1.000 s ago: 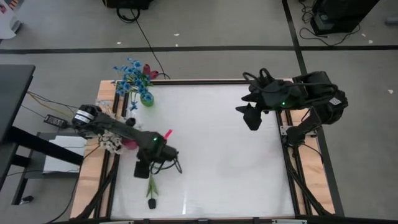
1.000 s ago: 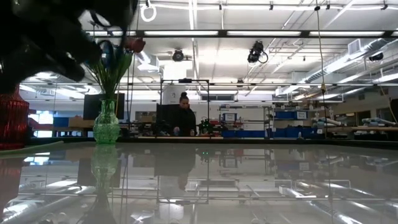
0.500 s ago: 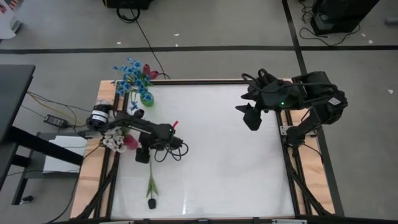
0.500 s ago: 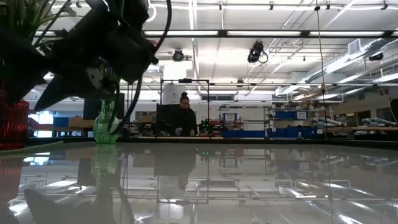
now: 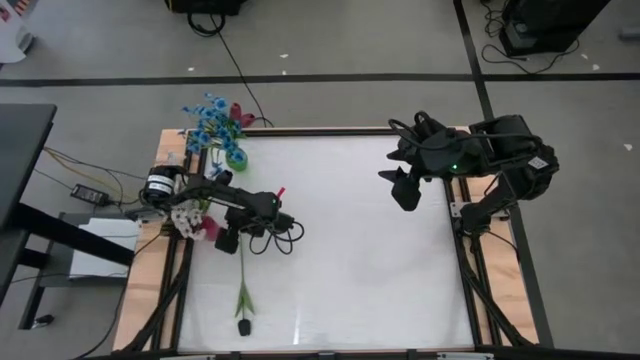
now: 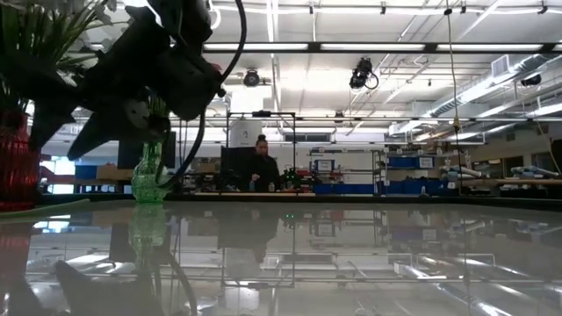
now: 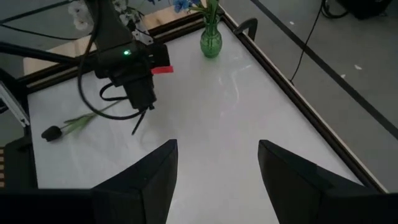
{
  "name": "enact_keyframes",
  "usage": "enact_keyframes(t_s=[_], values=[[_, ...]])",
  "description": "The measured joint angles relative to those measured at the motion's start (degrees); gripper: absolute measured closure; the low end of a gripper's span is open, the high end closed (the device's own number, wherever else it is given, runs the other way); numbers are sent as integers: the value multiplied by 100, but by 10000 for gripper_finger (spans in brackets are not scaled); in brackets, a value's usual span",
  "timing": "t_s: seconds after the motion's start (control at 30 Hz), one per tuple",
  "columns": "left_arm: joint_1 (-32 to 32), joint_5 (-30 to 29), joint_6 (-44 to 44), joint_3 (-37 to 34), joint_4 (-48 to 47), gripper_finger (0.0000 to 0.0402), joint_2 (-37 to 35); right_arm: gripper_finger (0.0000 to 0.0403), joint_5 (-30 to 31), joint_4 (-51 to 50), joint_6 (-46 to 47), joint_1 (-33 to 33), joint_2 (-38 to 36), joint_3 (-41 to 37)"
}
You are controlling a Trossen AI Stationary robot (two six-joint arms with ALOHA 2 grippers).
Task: Sort flowers into vase by color
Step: Adjust the red vase
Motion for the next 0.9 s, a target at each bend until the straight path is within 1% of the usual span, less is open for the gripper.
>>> enact_keyframes(t_s=[0.13,0.33,0.47,0.67,0.9], values=[[-9,532,17,-192,-6,168,0,172,-11,-47,0,82,0,-1],[-45,376,14,-689,-15,168,0,172,33,-57,-10,144,0,-1],[-46,293,-49,-788,-7,168,0,172,93,-61,-70,144,0,-2],[-44,298,-208,-803,-5,168,0,172,136,-17,-247,107,0,-2],[-42,542,-341,-1160,41,168,-9,172,135,-4,-254,109,0,-1]])
